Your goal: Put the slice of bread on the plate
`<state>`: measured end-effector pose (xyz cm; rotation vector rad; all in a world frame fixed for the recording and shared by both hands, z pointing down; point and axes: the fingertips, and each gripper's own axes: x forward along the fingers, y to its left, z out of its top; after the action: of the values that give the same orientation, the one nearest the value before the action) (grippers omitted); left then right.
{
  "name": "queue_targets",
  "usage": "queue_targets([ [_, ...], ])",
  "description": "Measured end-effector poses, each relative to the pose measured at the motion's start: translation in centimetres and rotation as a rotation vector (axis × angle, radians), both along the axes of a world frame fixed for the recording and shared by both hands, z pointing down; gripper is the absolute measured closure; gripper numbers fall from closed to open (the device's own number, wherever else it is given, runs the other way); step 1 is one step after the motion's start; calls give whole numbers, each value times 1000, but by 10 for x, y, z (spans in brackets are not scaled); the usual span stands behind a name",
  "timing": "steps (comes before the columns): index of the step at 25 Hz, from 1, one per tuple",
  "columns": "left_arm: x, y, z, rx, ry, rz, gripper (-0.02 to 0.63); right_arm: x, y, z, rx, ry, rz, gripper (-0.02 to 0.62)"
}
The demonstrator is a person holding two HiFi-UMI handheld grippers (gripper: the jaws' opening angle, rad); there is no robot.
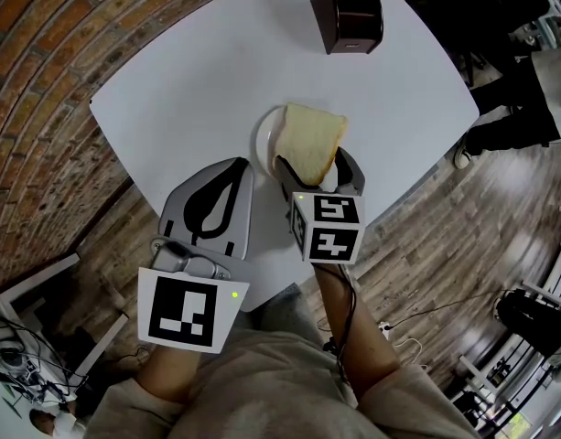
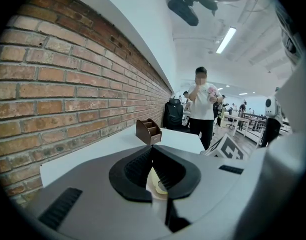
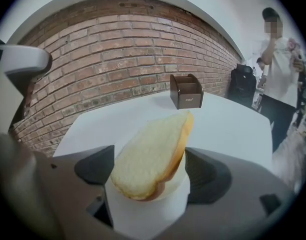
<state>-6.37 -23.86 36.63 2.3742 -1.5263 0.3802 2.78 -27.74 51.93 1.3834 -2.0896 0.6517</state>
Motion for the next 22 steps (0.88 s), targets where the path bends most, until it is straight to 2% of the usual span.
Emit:
queue_targets([
  [4, 1, 3, -1, 2, 3, 0, 597, 3, 1, 1, -7, 6, 21, 125],
  [18, 4, 9, -6, 14, 5, 1, 597, 6, 3, -11, 31, -6, 20, 123],
  [21, 6, 10, -7, 18, 6, 3, 597, 5, 2, -19, 60, -17, 16, 141],
  [22, 6, 10, -7, 19, 7, 3, 597, 6, 1, -23, 78, -16, 18, 212],
])
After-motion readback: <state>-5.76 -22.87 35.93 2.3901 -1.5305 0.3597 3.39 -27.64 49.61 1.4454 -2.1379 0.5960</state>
